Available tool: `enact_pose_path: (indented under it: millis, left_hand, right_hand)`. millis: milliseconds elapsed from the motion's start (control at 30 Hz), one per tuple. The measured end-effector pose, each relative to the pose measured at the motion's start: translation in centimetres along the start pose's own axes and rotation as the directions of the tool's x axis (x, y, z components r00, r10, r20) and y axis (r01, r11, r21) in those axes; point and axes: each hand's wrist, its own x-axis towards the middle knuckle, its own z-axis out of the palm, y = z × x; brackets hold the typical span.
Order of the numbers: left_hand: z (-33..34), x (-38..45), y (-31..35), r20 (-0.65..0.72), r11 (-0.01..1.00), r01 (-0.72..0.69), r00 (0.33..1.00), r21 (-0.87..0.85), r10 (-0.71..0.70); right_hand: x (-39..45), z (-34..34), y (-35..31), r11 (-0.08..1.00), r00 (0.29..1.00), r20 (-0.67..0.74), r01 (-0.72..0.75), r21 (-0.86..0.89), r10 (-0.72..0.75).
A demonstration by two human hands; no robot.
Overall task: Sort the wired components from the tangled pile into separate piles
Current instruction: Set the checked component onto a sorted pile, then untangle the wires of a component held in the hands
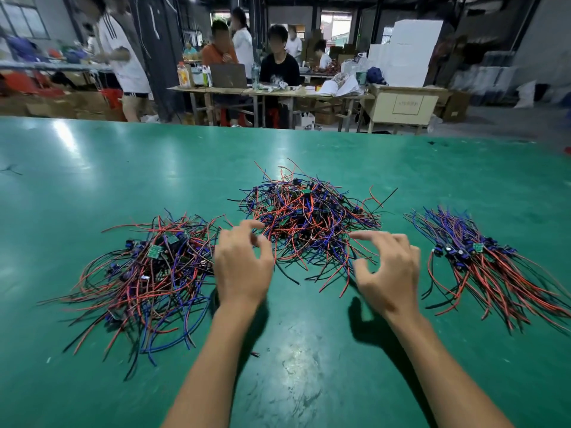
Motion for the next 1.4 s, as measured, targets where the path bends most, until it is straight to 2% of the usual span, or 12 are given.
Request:
enact_pose_path:
  millis: [67, 133, 233, 367, 467, 567, 667, 800, 1000, 1100, 1267, 1400]
  left_hand:
    - [1.2, -0.7, -0.2, 0.268, 0.987, -0.074, 0.963, 0.146, 0.032]
    - [2.1, -1.4, -0.6, 0.471, 0.96, -0.182, 0.88, 0.213, 0.063]
    - [2.8, -2.0, -0.6, 0.587, 0.944, -0.273, 0.801, 0.187, 0.115]
    - [3.2, -2.4, 0.5, 0.634, 0.955, -0.298, 0.74, 0.01, 0.224]
    - [3.4, -2.4, 0.7, 0.643, 0.961, -0.263, 0.722, -0.087, 0.256]
    - [3.3, -2.1, 0.4, 0.647, 0.968, -0.175, 0.72, -0.182, 0.252]
    - [3.1, -2.0, 0.4, 0.579, 0.945, -0.027, 0.785, -0.326, 0.222]
    - [3.2, -1.7, -0.2, 0.411, 0.932, 0.018, 0.9, -0.363, 0.143]
    - [3.4, -1.2, -0.7, 0.312, 0.88, 0.182, 0.949, -0.439, -0.041]
    - [3.3, -1.0, -0.2, 0.251, 0.863, 0.213, 0.962, -0.457, -0.105]
    - [2.3, -1.4, 1.6, 0.201, 0.844, 0.11, 0.98, -0.526, -0.003]
    - [1.7, -1.6, 2.6, 0.399, 0.747, 0.232, 0.916, -0.623, 0.049]
  right_hand:
    - [-0.5, 1.0, -0.8, 0.992, 0.979, 0.183, 0.108, -0.06, -0.095]
    - [-1.1, 2.4, -0.9, 0.964, 0.917, 0.394, 0.154, -0.217, -0.058]
    - [-0.6, 3.3, 0.0, 0.92, 0.885, 0.458, 0.105, -0.377, 0.087]
    - [1.6, 2.3, 0.2, 0.942, 0.957, 0.226, -0.103, -0.319, 0.181]
    - [4.1, 2.7, -0.9, 0.974, 0.993, 0.026, -0.109, -0.199, 0.116]
    - [7.8, 4.2, -2.4, 0.98, 0.978, 0.207, 0.073, -0.184, -0.034]
    - [11.0, 6.4, -3.0, 0.903, 0.871, 0.484, 0.273, -0.333, -0.084]
    - [12.2, 7.8, -2.3, 0.857, 0.858, 0.485, 0.372, -0.357, -0.17]
    - [8.5, 6.0, -0.4, 0.952, 0.941, 0.233, 0.279, -0.125, -0.245]
    - [5.8, 4.5, -1.0, 0.957, 0.981, 0.081, 0.151, 0.247, -0.175]
    - [2.7, 2.0, -2.7, 0.724, 0.973, -0.097, -0.088, 0.684, 0.209]
    - [2.4, 0.0, -3.5, 0.375, 0.919, 0.143, -0.288, 0.881, 0.368]
